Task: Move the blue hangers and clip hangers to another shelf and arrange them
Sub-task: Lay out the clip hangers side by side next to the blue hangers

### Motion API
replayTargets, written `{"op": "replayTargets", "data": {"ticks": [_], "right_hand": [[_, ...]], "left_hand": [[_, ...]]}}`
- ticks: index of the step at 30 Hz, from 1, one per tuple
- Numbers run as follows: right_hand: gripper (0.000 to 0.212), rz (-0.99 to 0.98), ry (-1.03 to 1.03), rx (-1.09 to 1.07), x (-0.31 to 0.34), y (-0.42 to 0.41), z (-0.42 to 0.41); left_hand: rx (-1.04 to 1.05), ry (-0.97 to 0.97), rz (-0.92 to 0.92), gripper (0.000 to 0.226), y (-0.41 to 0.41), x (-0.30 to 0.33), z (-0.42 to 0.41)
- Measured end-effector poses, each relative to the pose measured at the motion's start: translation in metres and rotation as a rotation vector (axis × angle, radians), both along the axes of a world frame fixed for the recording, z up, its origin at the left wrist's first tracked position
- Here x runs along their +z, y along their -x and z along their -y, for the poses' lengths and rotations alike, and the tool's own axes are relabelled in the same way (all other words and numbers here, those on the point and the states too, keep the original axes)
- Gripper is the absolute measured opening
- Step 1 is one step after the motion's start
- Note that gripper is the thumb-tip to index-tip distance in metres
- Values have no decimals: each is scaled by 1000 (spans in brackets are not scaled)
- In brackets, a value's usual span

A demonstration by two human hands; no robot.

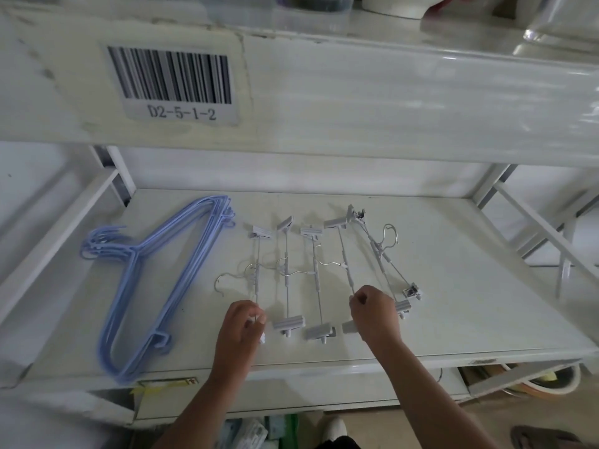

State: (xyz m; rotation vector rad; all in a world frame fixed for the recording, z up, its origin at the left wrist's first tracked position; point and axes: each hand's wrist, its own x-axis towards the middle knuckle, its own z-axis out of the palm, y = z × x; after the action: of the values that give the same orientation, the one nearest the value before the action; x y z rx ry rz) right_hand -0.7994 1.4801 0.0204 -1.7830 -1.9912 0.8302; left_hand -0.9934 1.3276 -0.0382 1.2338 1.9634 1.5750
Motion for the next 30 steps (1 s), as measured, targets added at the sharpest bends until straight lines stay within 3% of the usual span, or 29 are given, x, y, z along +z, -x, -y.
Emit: {"op": "replayTargets", "data": {"ticks": [22, 30], "right_hand": [[14, 178, 59, 85, -26, 13, -3], [22, 77, 117, 44, -26, 6, -5]], "left_hand": [[1, -2, 9, 27, 3, -5, 0], [5, 16, -3, 26, 3, -8, 0]]}}
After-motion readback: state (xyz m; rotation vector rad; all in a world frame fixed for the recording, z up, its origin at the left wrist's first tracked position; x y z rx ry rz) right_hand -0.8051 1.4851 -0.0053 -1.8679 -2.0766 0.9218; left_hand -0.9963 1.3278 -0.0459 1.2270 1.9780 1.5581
